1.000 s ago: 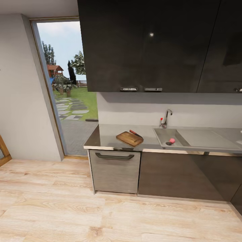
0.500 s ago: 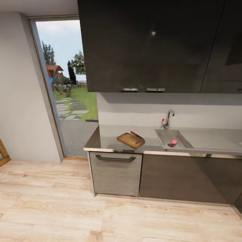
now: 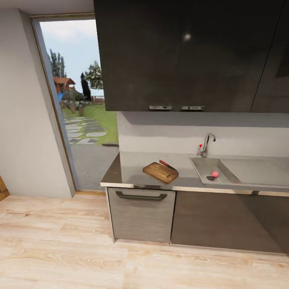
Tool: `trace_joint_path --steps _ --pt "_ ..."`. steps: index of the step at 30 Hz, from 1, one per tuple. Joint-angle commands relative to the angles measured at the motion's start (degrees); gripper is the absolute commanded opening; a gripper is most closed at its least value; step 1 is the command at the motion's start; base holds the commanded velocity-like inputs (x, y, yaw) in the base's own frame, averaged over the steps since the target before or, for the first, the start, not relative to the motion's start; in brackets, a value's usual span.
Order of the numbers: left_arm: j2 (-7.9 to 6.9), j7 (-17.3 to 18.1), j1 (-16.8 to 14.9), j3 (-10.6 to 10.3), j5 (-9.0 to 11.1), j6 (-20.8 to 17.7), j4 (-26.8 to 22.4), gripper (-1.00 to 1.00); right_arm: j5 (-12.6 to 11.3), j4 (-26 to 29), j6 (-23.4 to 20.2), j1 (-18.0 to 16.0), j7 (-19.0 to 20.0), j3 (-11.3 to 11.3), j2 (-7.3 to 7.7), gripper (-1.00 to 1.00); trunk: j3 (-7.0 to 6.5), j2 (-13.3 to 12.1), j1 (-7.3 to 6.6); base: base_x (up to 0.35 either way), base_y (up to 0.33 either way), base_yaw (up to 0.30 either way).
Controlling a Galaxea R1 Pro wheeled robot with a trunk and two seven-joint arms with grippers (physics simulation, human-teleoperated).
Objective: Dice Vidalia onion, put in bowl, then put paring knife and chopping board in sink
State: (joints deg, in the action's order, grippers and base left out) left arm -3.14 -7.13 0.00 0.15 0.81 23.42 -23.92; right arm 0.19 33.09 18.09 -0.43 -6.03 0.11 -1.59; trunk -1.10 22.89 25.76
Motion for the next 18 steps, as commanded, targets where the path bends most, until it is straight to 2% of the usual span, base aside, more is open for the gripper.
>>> trace_joint_path --steps 1,3,5,7,10,11,13,14,16,18 --pt "0.09 -0.4 0.0 0.0 0.1 0.0 2.7 1.00 0.0 0.5 0.1 0.0 -0.4 -0.1 0.00 1.00 0.01 0.0 0.02 0.016 0.004 0.000" --pt "0.15 -0.5 0.0 0.0 0.1 0.0 6.0 1.00 0.0 2.4 -0.1 0.0 -1.5 -0.2 0.02 1.00 0.01 0.0 0.02 0.008 0.002 0.000" --pt "0.20 -0.5 0.0 0.0 0.1 -0.1 10.2 1.00 0.1 6.9 -0.6 0.0 -4.0 -0.2 0.02 1.00 0.01 0.0 0.02 0.003 0.001 0.000" --pt "0.23 -0.6 0.0 0.1 0.1 -0.1 15.4 1.00 0.2 14.0 -4.4 0.0 -7.3 -0.1 -0.05 1.00 0.01 0.0 0.02 0.001 0.000 0.000" --pt "0.24 -0.6 0.0 0.1 0.1 -0.1 18.7 1.00 0.6 24.4 -15.3 0.0 -9.8 0.0 -0.11 1.00 0.01 0.0 0.02 0.000 0.000 0.000" --pt "0.24 -0.6 0.0 0.1 0.2 -0.1 19.7 1.00 1.0 30.8 -21.5 0.0 -10.6 0.0 -0.14 1.00 0.01 0.0 0.02 0.000 0.000 0.000" --pt "0.24 -0.6 0.0 0.1 0.2 -0.2 21.1 1.00 1.9 39.7 -29.2 0.0 -11.6 0.0 -0.15 1.00 0.01 0.0 0.02 0.000 0.000 0.000" --pt "0.24 -0.6 0.0 0.1 0.2 -0.2 22.3 1.00 3.3 48.8 -36.4 0.0 -12.9 0.0 -0.19 1.00 0.01 0.0 0.02 0.000 0.000 0.000" --pt "0.24 -0.6 0.0 0.1 0.2 -0.1 22.9 1.00 5.3 55.8 -42.5 -0.4 -14.7 0.1 -0.30 1.00 0.01 0.0 0.02 0.000 0.000 0.000" --pt "0.24 -0.6 0.0 0.1 0.2 -0.1 23.2 1.00 7.8 58.7 -45.8 -2.9 -16.8 0.2 -0.56 1.00 0.01 0.0 0.02 0.000 0.000 0.000"
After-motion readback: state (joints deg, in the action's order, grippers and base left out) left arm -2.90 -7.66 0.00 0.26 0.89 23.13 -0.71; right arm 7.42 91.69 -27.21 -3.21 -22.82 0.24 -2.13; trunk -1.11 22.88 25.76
